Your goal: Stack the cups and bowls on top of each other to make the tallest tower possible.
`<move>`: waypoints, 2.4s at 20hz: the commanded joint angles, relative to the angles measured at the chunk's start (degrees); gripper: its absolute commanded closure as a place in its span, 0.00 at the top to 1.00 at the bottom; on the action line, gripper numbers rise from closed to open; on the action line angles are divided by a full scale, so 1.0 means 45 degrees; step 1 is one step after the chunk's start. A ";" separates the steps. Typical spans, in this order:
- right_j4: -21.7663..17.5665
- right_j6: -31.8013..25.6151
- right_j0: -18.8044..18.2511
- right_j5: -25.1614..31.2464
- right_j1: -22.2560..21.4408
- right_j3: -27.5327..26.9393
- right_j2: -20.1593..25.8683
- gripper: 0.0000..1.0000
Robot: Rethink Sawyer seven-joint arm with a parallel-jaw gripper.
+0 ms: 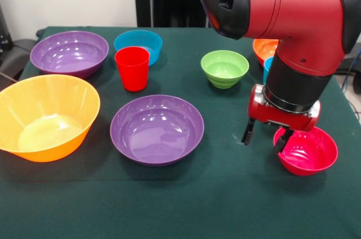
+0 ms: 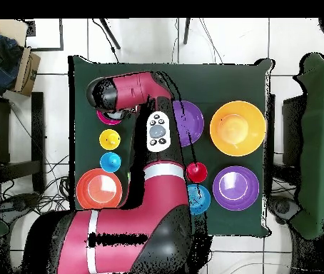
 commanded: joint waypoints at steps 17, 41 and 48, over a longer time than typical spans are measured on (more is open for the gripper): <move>-0.0574 -0.2646 0.0513 0.1320 0.1010 -0.0890 0.1222 1.00; -0.0217 -0.2793 0.0259 0.1511 0.0653 -0.0514 0.1324 1.00; -0.0171 -0.2978 0.0127 0.1746 0.0241 -0.0164 0.1341 1.00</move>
